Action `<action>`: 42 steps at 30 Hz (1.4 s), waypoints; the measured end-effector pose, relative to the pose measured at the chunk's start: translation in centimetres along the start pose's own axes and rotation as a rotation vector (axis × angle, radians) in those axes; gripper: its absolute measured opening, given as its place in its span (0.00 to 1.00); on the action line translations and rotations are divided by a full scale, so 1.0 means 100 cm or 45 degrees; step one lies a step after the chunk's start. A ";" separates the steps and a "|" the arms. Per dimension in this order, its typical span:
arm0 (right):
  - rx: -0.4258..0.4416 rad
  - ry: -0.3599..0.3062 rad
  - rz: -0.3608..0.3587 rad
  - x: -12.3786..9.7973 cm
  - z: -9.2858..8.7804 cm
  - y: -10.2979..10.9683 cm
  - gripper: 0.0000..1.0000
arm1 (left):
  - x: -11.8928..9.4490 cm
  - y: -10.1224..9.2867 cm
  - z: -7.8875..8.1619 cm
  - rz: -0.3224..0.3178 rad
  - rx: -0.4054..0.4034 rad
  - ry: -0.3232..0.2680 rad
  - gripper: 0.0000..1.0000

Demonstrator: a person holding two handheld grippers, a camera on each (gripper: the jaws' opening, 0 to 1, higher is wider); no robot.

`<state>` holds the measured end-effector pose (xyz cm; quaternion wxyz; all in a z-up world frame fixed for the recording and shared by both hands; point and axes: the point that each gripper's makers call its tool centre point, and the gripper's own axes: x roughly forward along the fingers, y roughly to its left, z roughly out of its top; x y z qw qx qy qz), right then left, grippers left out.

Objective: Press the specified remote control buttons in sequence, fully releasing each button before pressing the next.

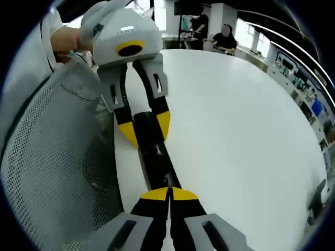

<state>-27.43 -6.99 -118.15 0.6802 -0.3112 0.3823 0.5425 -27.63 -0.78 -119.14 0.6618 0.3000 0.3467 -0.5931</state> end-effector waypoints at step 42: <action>0.021 -0.039 -0.127 0.001 0.006 0.002 0.00 | -0.012 0.001 -0.016 -0.002 0.022 0.015 0.24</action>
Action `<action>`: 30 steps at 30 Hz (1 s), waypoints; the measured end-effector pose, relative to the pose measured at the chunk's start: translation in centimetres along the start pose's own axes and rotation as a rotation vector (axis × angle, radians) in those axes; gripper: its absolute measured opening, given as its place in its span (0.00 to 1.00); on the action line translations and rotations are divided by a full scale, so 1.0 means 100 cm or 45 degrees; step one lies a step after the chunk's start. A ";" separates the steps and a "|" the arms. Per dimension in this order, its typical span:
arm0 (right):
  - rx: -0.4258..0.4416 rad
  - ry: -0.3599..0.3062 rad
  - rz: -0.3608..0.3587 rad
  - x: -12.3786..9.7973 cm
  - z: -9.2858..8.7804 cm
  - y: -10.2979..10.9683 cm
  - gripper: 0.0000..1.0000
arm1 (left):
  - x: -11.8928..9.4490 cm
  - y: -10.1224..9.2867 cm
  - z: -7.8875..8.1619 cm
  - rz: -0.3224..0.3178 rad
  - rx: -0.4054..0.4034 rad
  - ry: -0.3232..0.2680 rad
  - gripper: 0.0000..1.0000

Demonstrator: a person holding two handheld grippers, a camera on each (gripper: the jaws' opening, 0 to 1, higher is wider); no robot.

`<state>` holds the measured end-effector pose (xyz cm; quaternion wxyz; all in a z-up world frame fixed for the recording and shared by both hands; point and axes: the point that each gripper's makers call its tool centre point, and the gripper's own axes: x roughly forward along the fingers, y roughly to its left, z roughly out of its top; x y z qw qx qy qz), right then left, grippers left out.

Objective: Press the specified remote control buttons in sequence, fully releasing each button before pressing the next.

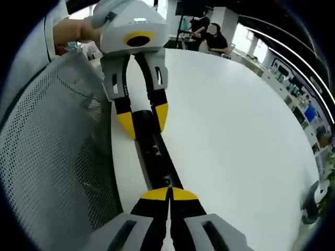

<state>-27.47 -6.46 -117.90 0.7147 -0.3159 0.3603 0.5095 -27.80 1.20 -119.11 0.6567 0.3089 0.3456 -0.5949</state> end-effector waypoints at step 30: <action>-0.113 -0.056 0.135 0.010 0.015 0.004 0.00 | 0.001 -0.001 0.001 -0.016 0.012 -0.010 0.24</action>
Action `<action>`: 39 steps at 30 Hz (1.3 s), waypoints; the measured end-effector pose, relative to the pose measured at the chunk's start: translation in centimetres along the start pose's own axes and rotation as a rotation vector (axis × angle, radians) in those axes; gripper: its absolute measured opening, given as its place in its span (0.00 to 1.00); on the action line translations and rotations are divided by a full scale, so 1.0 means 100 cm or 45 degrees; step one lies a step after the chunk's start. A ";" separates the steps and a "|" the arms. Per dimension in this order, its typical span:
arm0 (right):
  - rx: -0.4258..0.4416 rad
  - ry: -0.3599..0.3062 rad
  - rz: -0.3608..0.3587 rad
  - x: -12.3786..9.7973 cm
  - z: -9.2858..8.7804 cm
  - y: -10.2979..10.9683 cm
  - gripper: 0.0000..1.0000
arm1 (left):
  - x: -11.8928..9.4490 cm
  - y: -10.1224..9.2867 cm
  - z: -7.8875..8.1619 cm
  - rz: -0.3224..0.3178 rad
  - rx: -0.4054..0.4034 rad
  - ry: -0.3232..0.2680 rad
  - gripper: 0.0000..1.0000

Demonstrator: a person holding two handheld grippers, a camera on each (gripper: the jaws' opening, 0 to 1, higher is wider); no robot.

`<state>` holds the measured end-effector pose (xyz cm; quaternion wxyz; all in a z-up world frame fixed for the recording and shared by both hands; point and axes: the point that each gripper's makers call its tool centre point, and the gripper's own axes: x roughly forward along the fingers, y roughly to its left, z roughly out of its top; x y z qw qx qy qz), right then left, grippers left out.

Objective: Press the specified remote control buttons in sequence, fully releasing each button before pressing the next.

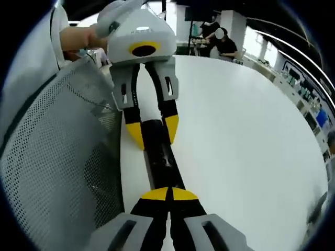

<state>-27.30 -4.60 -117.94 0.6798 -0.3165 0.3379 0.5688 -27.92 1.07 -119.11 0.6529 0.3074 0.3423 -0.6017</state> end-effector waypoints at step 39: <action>-0.109 -0.221 0.105 0.003 0.012 -0.001 0.09 | -0.002 -0.001 0.001 0.062 -0.085 -0.101 0.24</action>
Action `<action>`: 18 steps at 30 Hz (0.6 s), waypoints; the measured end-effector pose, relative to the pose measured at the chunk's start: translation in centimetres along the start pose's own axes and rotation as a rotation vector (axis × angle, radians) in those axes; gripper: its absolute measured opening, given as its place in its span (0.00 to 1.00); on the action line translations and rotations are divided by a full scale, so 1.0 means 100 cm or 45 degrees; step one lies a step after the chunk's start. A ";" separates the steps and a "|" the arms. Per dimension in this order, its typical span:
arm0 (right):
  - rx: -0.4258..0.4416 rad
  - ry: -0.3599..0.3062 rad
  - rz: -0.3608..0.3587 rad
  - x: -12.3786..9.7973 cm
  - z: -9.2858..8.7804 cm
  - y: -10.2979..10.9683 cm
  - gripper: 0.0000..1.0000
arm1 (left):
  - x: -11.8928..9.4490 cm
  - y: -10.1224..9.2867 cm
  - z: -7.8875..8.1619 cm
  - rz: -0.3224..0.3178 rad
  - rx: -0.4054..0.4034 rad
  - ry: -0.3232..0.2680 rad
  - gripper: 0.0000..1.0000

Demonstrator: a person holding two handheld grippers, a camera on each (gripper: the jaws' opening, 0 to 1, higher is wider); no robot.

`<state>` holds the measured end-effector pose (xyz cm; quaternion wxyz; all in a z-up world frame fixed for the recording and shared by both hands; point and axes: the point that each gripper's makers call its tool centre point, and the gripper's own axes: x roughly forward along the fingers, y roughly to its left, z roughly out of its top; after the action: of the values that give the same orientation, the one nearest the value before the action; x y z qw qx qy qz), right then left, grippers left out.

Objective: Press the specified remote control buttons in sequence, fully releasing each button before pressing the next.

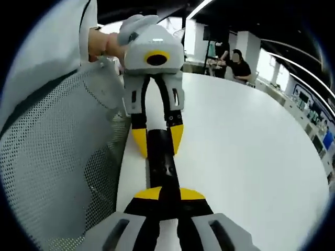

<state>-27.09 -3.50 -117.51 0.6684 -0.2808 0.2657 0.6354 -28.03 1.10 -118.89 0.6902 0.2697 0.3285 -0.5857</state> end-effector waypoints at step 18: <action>-0.044 0.115 0.097 0.003 -0.001 0.007 0.06 | 0.001 0.000 0.000 -0.015 0.020 0.018 0.24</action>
<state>-27.77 -3.33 -117.81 0.6261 -0.3104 0.2952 0.6515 -27.99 1.05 -118.96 0.6821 0.2774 0.3303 -0.5905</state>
